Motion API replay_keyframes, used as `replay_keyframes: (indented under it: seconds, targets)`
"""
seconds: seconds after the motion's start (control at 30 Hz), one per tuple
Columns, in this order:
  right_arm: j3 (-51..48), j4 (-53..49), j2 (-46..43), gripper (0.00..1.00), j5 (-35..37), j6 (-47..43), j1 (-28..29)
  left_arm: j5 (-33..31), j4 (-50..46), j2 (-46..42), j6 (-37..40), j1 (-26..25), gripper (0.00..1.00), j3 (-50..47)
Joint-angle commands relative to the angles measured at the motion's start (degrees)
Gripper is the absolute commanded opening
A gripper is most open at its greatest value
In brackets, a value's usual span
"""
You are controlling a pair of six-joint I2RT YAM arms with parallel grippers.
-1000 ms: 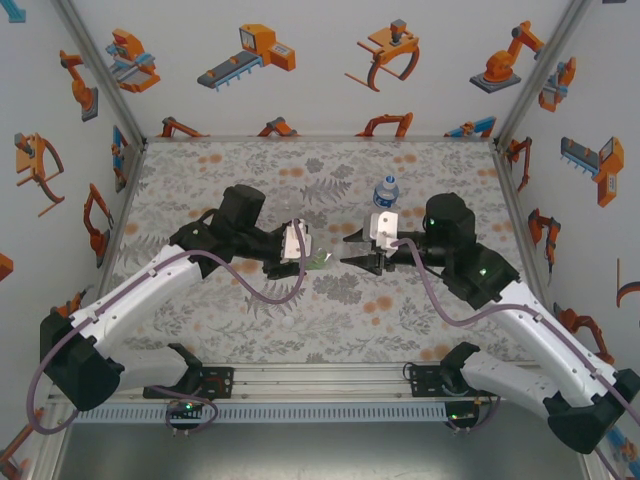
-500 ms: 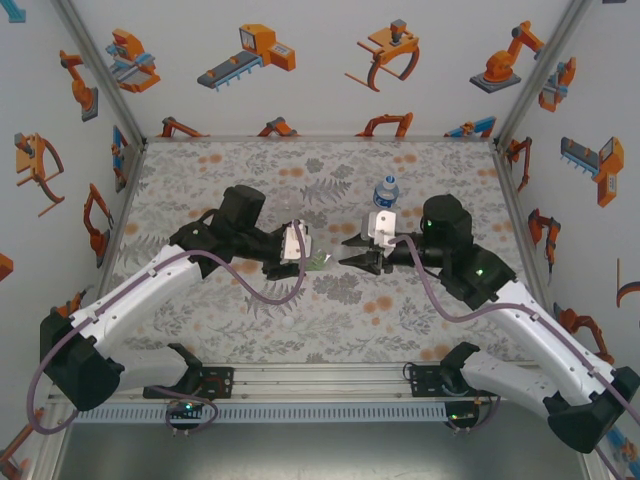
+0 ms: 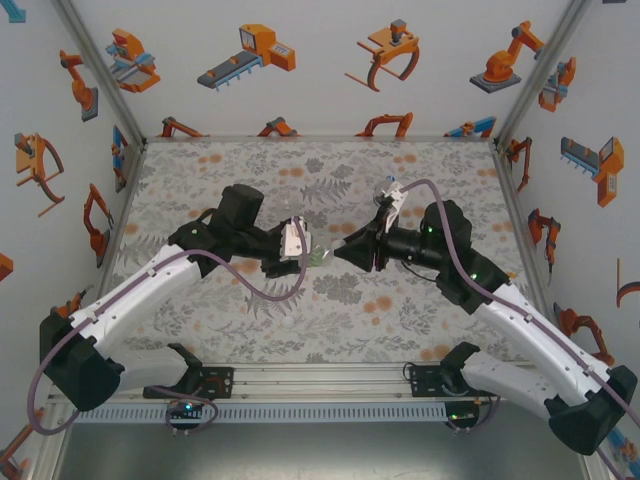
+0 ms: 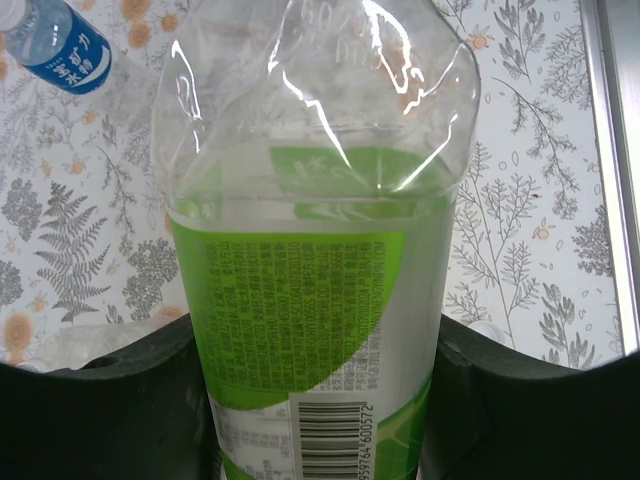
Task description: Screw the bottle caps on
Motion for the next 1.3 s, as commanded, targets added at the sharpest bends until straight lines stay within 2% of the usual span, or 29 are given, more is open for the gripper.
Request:
replay_keyframes:
  seconds: [0.0,0.03,0.07,0.17,0.23,0.37,0.47,0.57,0.87,1.13,1.27]
  targets:
    - [1.9,-1.1,-0.4,0.27,6.6,8.7,0.7,1.3,3.4,-1.6,-0.9,-0.3,0.00,0.0]
    - [2.8,-2.6,-0.1,0.37,8.2,10.4,0.7,0.6,3.6,-1.6,-1.3,-0.2,0.00,0.0]
    - [3.8,-4.0,0.4,0.43,9.5,12.6,0.7,-0.4,3.8,-1.5,-1.7,-0.2,0.00,0.0]
    - [6.0,-9.0,1.9,0.51,14.6,21.6,0.7,-4.0,4.5,-1.4,-3.0,-0.2,0.00,0.1]
    - [6.4,-11.6,2.7,0.54,16.4,29.5,0.7,-5.7,4.7,-1.4,-3.3,-0.2,0.00,0.1]
    - [4.4,-7.8,4.3,0.55,12.8,40.2,0.6,-7.4,5.2,-1.1,-3.9,-0.2,0.00,0.1]
    - [1.8,-1.7,5.3,0.55,10.5,46.5,0.6,-7.9,5.4,-1.1,-4.1,-0.2,0.00,0.2]
    - [-0.3,2.9,5.4,0.55,10.9,49.0,0.6,-7.7,5.4,-1.1,-4.1,-0.2,0.00,0.1]
    - [-1.4,2.7,4.1,0.52,15.0,48.3,0.6,-6.8,4.5,-0.6,-3.3,-0.3,0.00,0.1]
    - [-0.1,2.0,5.3,0.39,14.2,46.0,0.6,-6.8,3.3,0.3,-3.0,-0.4,0.00,0.6]
    - [0.2,1.6,5.9,0.28,14.3,45.2,0.6,-6.8,3.3,0.3,-3.0,-0.4,0.02,0.6]
